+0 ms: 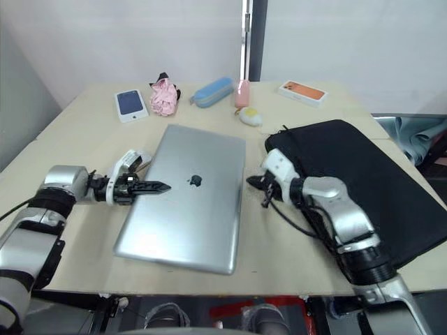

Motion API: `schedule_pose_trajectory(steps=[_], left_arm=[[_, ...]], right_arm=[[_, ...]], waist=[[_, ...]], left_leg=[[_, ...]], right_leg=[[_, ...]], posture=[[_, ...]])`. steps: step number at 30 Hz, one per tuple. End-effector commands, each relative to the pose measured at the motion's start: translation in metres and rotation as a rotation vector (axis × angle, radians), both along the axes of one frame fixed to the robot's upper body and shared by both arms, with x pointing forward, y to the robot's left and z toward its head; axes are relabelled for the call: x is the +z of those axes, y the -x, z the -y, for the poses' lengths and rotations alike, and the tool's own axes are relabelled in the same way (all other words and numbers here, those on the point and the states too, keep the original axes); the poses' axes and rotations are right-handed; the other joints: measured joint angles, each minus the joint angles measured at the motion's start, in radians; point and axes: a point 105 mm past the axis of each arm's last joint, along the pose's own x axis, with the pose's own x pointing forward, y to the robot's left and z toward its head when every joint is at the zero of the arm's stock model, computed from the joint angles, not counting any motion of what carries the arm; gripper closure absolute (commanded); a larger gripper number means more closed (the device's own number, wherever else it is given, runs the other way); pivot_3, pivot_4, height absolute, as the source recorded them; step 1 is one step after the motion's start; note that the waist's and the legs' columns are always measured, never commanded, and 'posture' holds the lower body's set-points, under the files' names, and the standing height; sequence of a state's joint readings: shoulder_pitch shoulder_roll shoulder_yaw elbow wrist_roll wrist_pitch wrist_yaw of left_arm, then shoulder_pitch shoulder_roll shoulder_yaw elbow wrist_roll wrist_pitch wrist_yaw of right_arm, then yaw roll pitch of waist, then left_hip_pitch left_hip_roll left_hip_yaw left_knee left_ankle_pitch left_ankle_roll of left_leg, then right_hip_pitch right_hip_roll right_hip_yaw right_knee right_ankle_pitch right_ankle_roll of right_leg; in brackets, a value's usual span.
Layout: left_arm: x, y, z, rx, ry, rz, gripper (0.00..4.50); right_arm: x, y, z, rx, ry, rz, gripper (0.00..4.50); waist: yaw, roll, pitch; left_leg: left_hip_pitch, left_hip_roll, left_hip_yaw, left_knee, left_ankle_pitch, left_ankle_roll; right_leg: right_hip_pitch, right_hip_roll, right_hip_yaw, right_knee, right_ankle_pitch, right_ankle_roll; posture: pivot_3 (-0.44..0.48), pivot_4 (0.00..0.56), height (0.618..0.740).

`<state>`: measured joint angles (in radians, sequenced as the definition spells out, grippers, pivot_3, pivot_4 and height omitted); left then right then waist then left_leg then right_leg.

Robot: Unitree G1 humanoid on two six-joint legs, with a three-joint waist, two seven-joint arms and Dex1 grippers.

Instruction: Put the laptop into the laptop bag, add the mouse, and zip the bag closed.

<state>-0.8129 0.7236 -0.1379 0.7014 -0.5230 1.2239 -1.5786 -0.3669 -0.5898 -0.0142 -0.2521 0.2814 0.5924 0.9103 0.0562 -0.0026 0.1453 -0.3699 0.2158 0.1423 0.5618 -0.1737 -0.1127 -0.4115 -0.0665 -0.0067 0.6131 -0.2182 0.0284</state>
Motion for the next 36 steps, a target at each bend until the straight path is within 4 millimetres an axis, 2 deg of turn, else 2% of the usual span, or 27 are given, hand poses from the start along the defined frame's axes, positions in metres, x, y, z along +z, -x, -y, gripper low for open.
schedule_pose_trajectory(steps=[1,3,6,10,13,15,18,22,32,36], left_arm=[[0.036,0.008,-0.008,-0.005,0.089,0.097,4.11],[0.046,0.014,-0.01,0.009,0.125,0.098,4.11],[0.059,0.026,-0.013,0.033,0.183,0.086,4.11],[0.062,0.04,-0.015,0.043,0.206,0.068,4.11],[0.06,0.047,-0.018,0.057,0.213,0.055,4.11],[0.06,0.047,-0.02,0.075,0.224,0.053,4.11],[0.061,0.046,-0.02,0.087,0.246,0.051,4.11],[0.054,0.044,-0.014,0.1,0.233,0.05,4.11],[0.047,0.043,-0.013,0.124,0.205,0.033,4.2],[0.045,0.045,-0.006,0.097,0.199,0.035,4.2]], right_arm=[[0.042,0.012,0.025,-0.077,-0.105,0.066,3.96],[0.052,0.02,0.046,-0.15,-0.111,0.073,3.33],[0.063,0.043,0.072,-0.23,-0.102,0.066,2.31],[0.07,0.07,0.086,-0.271,-0.056,0.057,0.95],[0.071,0.087,0.087,-0.271,-0.022,0.043,0.04],[0.068,0.096,0.085,-0.262,0.001,0.022,0.04],[0.062,0.098,0.086,-0.278,0.028,-0.005,0.04],[0.046,0.09,0.086,-0.3,0.05,-0.043,0.04],[0.04,0.084,0.083,-0.276,0.066,-0.053,0.0],[0.023,0.072,0.087,-0.33,0.142,-0.066,0.0]], waist=[[0.006,0.0,0.0],[0.013,0.0,0.0],[0.028,0.0,0.001],[0.042,-0.001,0.002],[0.043,-0.001,0.002],[0.043,-0.001,0.002],[0.04,-0.001,0.002],[0.04,-0.001,0.002],[0.041,-0.001,0.002],[0.041,-0.001,0.002]], left_leg=[[0.0,0.0,0.0,-0.001,0.0,-0.001],[0.0,0.0,0.0,-0.001,0.0,-0.001],[0.0,0.0,0.0,-0.001,0.0,-0.001],[0.0,0.0,0.0,0.0,-0.001,-0.001],[0.0,0.0,0.001,0.001,-0.002,0.001],[0.001,0.0,0.001,0.002,-0.003,0.004],[0.001,0.001,0.001,0.004,-0.003,0.004],[0.001,0.0,0.001,0.006,-0.003,0.004],[0.0,0.0,0.0,0.007,-0.003,0.005],[0.0,0.0,0.0,0.009,-0.003,0.005]], right_leg=[[0.0,0.0,0.0,-0.001,0.0,0.0],[0.0,0.0,0.0,-0.001,0.0,-0.001],[0.0,0.0,0.0,-0.002,-0.003,-0.005],[0.0,0.0,0.0,-0.002,-0.003,-0.005],[0.001,0.0,0.001,-0.001,-0.003,-0.005],[0.001,0.0,0.002,0.001,-0.003,-0.005],[0.001,0.0,0.002,0.002,-0.003,-0.004],[0.001,-0.001,0.002,0.003,-0.003,-0.004],[0.0,0.0,0.001,0.003,-0.003,-0.004],[0.001,0.0,0.002,0.005,-0.003,-0.004]], posture=[[0.0,0.15,0.74],[0.0,0.15,0.74],[0.0,0.15,0.74],[0.0,0.15,0.74],[0.0,0.15,0.74],[0.0,0.15,0.74],[0.0,0.15,0.74],[0.0,0.15,0.74],[0.0,0.15,0.74],[0.0,0.15,0.74]])
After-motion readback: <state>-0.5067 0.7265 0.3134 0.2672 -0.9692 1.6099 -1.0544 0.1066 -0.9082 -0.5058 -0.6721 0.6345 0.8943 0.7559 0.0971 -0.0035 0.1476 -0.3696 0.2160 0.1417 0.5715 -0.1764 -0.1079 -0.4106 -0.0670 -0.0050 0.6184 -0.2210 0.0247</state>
